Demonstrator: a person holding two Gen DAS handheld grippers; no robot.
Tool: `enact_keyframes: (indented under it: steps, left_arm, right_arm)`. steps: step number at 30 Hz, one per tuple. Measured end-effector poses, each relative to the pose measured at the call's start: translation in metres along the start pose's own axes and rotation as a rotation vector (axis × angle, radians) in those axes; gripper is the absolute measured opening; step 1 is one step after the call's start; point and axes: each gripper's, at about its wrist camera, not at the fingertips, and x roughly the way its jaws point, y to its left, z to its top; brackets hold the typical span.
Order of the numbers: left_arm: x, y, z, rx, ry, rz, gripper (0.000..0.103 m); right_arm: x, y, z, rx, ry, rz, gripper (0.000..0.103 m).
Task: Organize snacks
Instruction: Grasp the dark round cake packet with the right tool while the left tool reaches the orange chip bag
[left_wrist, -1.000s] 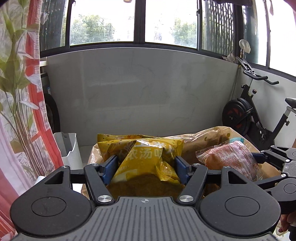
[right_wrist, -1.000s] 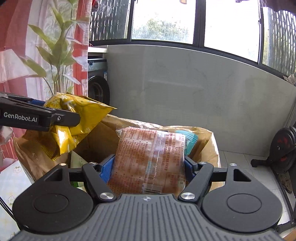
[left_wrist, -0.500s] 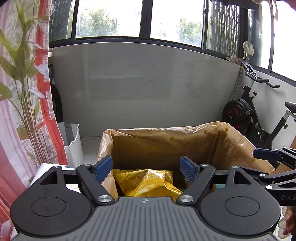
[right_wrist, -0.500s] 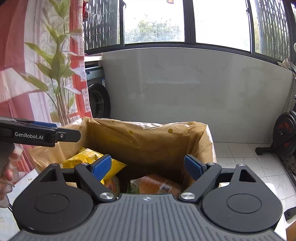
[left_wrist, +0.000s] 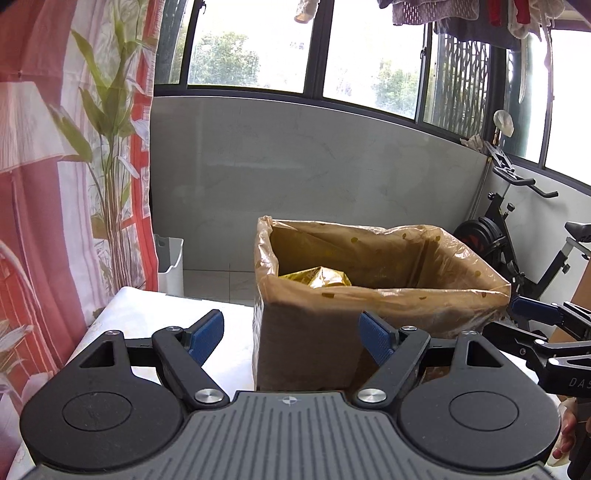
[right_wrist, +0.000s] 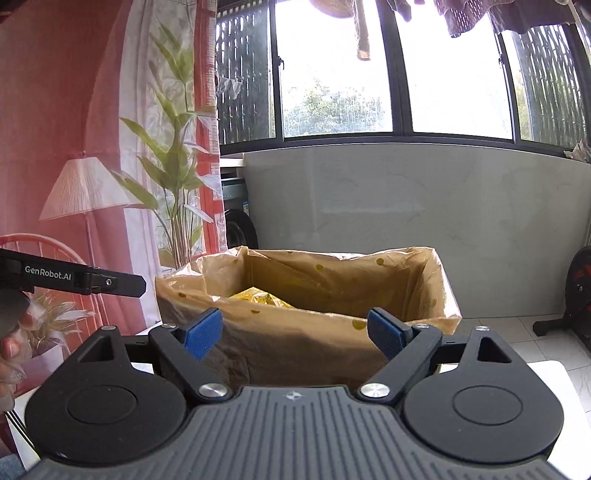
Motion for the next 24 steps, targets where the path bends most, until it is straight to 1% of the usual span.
enact_keyframes:
  steps: [4,5,7,12,16,20,22,24]
  left_arm:
    - [-0.005,-0.002,-0.027,-0.012,0.025,0.0,0.082]
    - [-0.003,-0.002,-0.036,-0.017,0.045,0.003,0.082]
    - [0.003,-0.002,-0.049,-0.029,0.09,0.011,0.081]
    - [0.008,-0.005,-0.077,-0.018,0.149,0.027,0.081]
    - [0.013,-0.004,-0.091,-0.049,0.215,0.013,0.081]
    - [0.014,-0.002,-0.1,-0.06,0.24,0.013,0.081]
    - [0.014,-0.001,-0.101,-0.069,0.243,0.014,0.081]
    - [0.015,-0.003,-0.102,-0.072,0.248,0.012,0.081]
  right_arm:
    - [-0.01,0.002,-0.027,0.004,0.046,-0.001,0.088]
    - [-0.013,0.001,-0.036,0.005,0.067,-0.001,0.087]
    - [-0.015,0.0,-0.054,-0.002,0.12,-0.009,0.087]
    - [-0.018,-0.005,-0.096,0.015,0.243,-0.03,0.086]
    - [-0.021,-0.005,-0.126,0.015,0.346,-0.033,0.086]
    - [-0.031,-0.004,-0.146,-0.033,0.422,-0.038,0.086]
    - [-0.035,-0.003,-0.153,-0.076,0.457,-0.031,0.086]
    - [-0.037,0.002,-0.16,-0.147,0.504,-0.02,0.086]
